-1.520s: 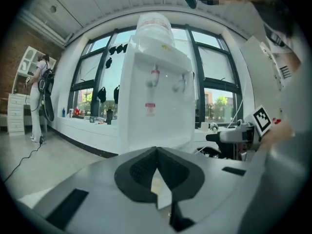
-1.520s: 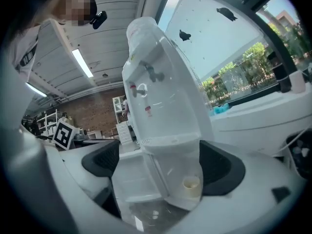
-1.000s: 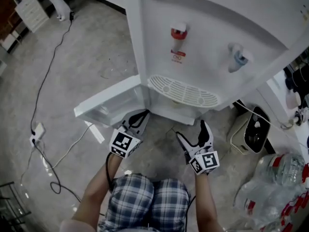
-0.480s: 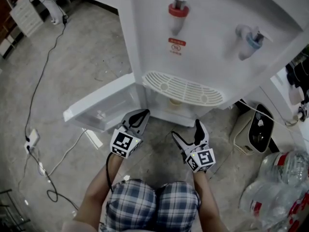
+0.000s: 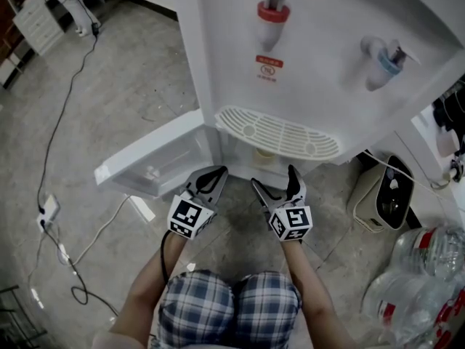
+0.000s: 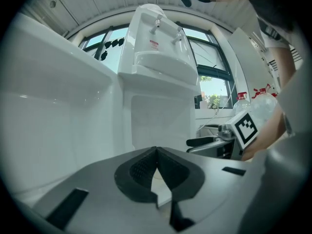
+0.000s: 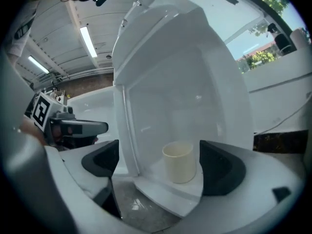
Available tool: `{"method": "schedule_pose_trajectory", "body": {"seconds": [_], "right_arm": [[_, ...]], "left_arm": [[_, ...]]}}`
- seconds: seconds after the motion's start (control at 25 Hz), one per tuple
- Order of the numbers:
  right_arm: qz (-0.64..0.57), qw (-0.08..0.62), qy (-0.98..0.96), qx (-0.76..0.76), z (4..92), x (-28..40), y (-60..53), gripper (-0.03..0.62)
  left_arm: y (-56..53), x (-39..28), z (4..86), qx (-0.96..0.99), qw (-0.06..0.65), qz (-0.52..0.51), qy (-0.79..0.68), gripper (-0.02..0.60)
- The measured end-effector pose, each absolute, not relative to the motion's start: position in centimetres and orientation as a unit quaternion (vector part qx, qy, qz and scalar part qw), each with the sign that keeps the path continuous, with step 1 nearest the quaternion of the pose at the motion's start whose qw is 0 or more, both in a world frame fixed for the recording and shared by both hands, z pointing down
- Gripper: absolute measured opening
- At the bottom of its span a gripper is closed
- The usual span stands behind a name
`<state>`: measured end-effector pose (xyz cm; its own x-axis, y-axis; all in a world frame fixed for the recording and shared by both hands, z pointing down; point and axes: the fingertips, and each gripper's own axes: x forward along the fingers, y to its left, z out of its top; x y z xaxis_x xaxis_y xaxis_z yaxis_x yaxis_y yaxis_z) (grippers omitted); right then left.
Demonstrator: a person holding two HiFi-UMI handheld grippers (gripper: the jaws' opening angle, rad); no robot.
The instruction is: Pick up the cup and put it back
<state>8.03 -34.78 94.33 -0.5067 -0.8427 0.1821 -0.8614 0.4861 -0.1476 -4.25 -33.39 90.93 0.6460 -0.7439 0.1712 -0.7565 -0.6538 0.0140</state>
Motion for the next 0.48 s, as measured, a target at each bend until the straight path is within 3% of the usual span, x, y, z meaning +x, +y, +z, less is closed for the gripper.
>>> {"method": "schedule_pose_trajectory", "body": {"seconds": [0.48], "right_arm": [[0.157, 0.104, -0.807, 0.559, 100.6, 7.8, -41.3, 0.508]], "left_arm": [[-32.7, -5.6, 91.7, 0.901, 0.045, 0.071, -0.426, 0.025]]}}
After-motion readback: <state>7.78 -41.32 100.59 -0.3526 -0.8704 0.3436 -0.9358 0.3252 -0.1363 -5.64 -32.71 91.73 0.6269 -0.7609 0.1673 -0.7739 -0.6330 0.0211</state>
